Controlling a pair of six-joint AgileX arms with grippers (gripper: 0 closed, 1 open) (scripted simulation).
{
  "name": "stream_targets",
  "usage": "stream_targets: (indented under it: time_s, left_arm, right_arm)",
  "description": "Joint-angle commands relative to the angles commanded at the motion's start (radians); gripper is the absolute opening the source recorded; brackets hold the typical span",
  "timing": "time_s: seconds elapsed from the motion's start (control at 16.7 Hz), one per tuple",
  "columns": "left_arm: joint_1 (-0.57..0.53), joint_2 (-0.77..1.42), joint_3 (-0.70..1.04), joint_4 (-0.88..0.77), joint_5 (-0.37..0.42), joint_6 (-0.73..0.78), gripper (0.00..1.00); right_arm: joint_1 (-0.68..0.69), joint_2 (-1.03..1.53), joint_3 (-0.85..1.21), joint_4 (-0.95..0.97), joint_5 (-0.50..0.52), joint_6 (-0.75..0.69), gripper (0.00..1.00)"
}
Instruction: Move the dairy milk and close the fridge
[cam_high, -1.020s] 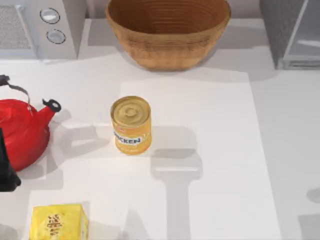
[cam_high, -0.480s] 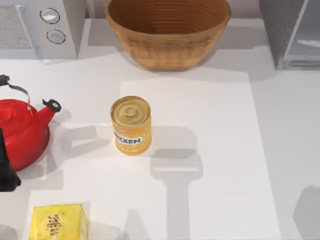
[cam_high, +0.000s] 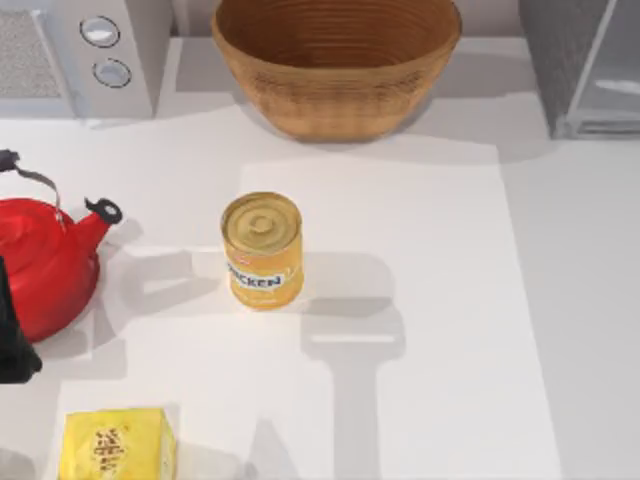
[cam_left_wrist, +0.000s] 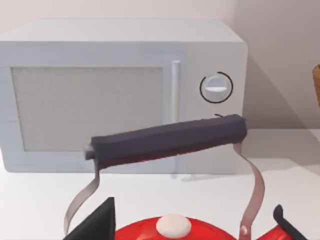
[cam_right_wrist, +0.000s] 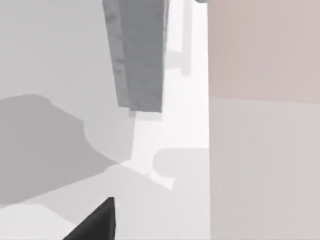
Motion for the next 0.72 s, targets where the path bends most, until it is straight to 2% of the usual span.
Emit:
stream_targets:
  time_s: [0.48, 0.72]
  left_arm:
    - [0.000, 0.000, 0.000, 0.000, 0.000, 0.000, 1.00]
    - [0.000, 0.000, 0.000, 0.000, 0.000, 0.000, 1.00]
  right_arm:
    - [-0.023, 0.039, 0.013, -0.005, -0.014, -0.023, 1.00]
    - [0.049, 0.041, 0.012, 0.090, 0.005, 0.082, 1.00]
